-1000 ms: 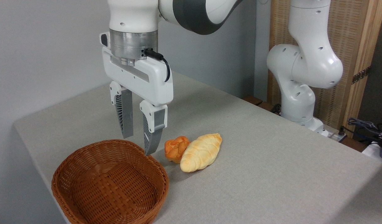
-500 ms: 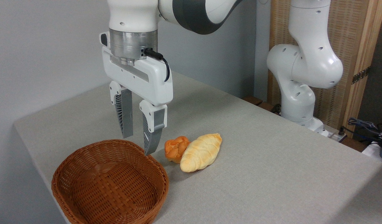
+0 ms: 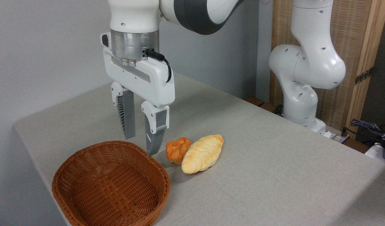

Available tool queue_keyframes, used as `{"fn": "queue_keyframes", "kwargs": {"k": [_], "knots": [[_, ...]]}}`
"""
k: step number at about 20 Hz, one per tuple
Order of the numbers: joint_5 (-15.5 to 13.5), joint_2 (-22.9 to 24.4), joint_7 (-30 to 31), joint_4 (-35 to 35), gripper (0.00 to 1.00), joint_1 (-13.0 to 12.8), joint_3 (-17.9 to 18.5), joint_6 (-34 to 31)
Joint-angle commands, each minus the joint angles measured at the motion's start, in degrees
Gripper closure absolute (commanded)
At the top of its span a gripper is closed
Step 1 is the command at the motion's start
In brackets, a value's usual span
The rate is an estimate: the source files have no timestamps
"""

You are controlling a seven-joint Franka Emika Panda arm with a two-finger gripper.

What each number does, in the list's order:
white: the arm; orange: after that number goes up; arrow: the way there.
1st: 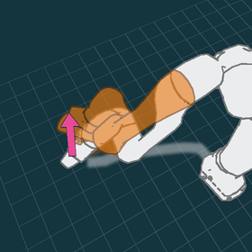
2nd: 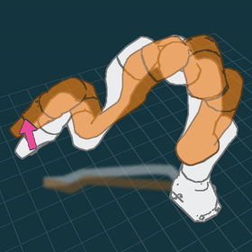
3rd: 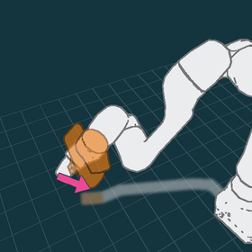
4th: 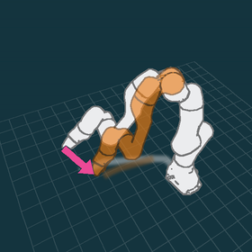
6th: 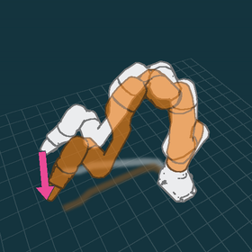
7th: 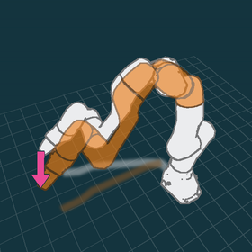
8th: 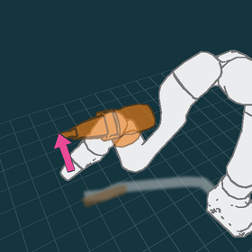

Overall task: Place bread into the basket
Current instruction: 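Lower the open gripper down onto the long pale bread roll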

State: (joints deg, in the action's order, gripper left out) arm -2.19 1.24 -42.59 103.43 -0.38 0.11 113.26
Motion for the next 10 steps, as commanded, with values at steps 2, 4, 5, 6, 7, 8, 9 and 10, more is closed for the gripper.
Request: {"fn": "queue_keyframes", "kwargs": {"k": [2, 4, 5, 6, 7, 8, 9, 10], "knots": [[-0.8, 1.1, -2.1, 0.9, 0.00, 0.4, -0.2, -4.7], [-0.8, 2.7, -2.1, 3.2, 0.00, 0.4, 0.0, -4.8], [-0.7, 3.8, -2.1, 4.6, 0.00, 0.4, 0.1, -4.9], [-0.7, 4.6, -2.1, 5.8, 0.00, 0.5, 0.2, -4.9], [-0.7, 5.3, -2.1, 6.9, 0.00, 0.5, 0.2, -5.1], [-0.7, 5.9, -2.1, 8.4, 0.00, 0.4, 0.2, -5.1], [-0.6, 6.4, -2.1, 9.5, 0.00, 0.3, 0.1, -5.2], [-0.6, 6.7, -2.1, 10.6, 0.00, 0.3, 0.1, -5.3]]}}
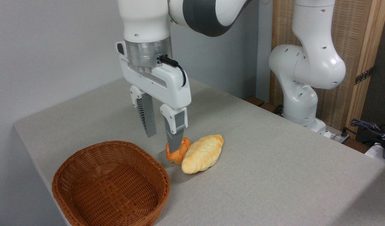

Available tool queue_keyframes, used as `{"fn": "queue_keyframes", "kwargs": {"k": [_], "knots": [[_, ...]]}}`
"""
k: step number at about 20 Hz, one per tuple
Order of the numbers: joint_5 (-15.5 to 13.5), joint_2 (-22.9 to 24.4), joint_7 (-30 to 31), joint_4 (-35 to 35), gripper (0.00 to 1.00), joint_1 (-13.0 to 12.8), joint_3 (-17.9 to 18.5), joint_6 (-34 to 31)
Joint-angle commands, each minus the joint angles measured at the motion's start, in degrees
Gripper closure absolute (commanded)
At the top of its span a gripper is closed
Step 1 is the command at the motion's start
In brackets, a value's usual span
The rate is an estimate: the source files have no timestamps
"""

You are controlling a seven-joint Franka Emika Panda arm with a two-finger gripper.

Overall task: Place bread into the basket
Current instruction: 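Lower the open gripper down onto the long pale bread roll, then close the gripper around the middle of the bread roll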

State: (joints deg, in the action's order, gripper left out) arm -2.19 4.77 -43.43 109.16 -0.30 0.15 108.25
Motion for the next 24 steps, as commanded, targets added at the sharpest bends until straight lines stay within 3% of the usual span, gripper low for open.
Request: {"fn": "queue_keyframes", "kwargs": {"k": [1, 5, 10, 24], "knots": [[-0.6, 3.3, -1.1, 5.4, 0.00, 0.2, 0.0, -1.3], [-0.6, 3.1, -1.3, 6.4, 0.00, 0.6, 0.3, -5.6], [-0.5, 2.4, -1.3, 9.8, 0.00, 0.6, 0.5, -6.0], [-0.5, -2.4, -2.1, 11.1, 0.00, 0.2, -0.1, -6.3]]}}
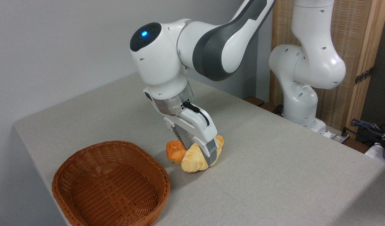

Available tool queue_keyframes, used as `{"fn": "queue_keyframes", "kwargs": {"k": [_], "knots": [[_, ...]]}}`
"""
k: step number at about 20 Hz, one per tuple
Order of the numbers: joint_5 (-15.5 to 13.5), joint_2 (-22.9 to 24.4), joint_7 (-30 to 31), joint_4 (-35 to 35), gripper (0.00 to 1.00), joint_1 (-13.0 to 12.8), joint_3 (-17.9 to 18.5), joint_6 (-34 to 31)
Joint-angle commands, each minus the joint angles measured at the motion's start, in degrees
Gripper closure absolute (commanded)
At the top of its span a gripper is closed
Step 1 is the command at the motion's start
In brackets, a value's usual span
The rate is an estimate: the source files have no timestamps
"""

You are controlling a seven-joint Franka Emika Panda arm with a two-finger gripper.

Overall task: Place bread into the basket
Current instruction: 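Close the gripper around the middle of the bread roll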

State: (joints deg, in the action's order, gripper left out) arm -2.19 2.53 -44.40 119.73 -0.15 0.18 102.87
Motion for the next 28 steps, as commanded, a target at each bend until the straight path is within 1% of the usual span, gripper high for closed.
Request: {"fn": "queue_keyframes", "kwargs": {"k": [1, 8, 9, 11, 12, 13, 14, 15, 16, 28], "knots": [[-0.5, -0.3, -1.1, 0.7, 0.00, 0.1, -0.1, -0.9], [-0.6, -0.9, -1.7, 0.6, 0.00, 0.1, -0.3, -0.4], [-0.6, -1.0, -1.7, 0.6, 0.03, 0.1, -0.3, 0.0], [-0.6, -1.0, -1.7, 0.6, 0.13, 0.1, -0.3, 0.0], [-0.6, -1.0, -2.1, 0.6, 0.22, 0.1, -0.3, 0.0], [-0.7, -1.0, -2.8, 0.6, 0.40, 0.1, -0.3, 0.0], [-0.9, -1.0, -3.3, 0.6, 0.56, 0.1, -0.3, 0.0], [-1.1, -1.0, -4.0, 0.5, 0.67, 0.1, -0.3, 0.0], [-1.1, -1.0, -4.5, 0.5, 0.70, 0.1, -0.1, 0.0], [-1.3, -1.0, -5.3, 0.4, 0.71, 0.1, 0.0, 0.0]]}}
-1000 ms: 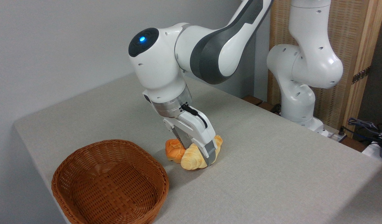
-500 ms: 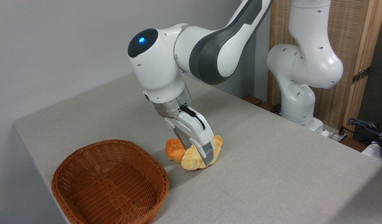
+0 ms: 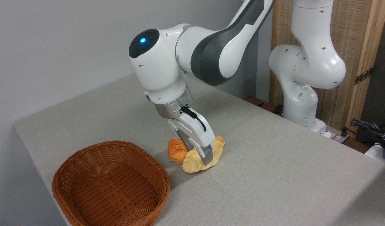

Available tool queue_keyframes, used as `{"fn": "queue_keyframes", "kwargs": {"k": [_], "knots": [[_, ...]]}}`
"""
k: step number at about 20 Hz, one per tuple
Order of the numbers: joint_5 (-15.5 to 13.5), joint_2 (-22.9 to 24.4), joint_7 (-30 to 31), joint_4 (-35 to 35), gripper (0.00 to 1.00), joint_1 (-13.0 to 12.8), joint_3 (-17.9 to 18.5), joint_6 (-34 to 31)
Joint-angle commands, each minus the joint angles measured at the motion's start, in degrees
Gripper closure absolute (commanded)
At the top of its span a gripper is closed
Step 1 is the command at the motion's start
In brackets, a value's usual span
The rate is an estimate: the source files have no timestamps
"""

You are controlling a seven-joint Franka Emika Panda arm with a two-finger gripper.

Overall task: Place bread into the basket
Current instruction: 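Close the gripper around the middle of the bread roll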

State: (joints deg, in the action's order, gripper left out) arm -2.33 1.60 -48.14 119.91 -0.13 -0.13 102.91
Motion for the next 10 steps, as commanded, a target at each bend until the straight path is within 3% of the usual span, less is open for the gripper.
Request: {"fn": "queue_keyframes", "kwargs": {"k": [1, 10], "knots": [[-1.2, -0.1, -1.5, 0.2, 0.71, 0.0, 0.3, 0.0], [-1.2, 0.9, -2.5, -4.1, 0.71, 0.4, 0.8, -2.5]]}}
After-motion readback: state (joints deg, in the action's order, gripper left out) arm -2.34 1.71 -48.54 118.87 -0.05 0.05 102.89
